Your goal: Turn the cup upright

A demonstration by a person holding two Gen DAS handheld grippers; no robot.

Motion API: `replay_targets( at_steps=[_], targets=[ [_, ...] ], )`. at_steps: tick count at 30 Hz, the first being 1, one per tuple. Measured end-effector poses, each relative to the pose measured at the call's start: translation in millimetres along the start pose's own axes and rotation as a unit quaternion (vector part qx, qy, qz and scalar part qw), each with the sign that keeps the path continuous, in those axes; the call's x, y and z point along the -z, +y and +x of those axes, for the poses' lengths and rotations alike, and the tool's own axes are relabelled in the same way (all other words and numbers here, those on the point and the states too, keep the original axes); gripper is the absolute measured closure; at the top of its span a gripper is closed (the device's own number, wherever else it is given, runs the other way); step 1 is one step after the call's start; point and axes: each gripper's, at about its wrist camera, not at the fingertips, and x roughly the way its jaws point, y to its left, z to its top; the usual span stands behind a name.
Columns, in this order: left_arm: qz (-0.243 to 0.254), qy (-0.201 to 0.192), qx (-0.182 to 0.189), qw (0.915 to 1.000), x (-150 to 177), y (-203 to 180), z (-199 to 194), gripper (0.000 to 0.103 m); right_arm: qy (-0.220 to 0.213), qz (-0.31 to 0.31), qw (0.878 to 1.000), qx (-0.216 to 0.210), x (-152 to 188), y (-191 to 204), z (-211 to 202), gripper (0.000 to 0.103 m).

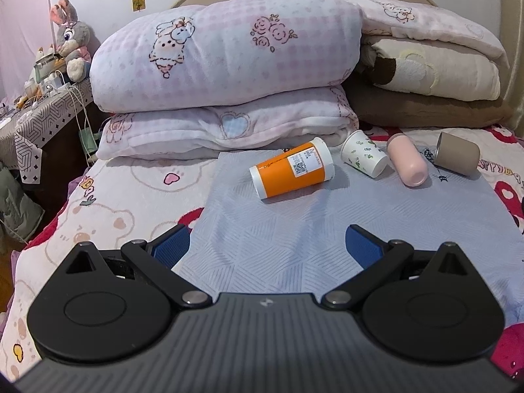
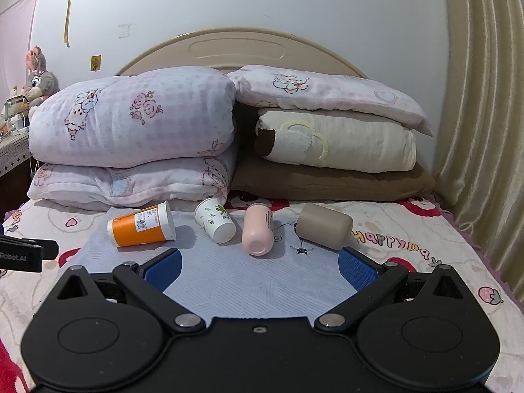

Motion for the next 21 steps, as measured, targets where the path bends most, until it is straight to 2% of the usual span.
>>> replay_targets(
  at_steps=[16,21],
  targets=[
    [0.005,0.006,0.017,0.9998,2,-4,0,0.0,0.008,0.007,1.0,-0.003,2,-2,3,0.0],
    [0.014,0.014,0.016,0.9997,-3,-7,-15,0.0,0.019,-0.004,1.0,-0.017,1,-4,3,0.0]
  ],
)
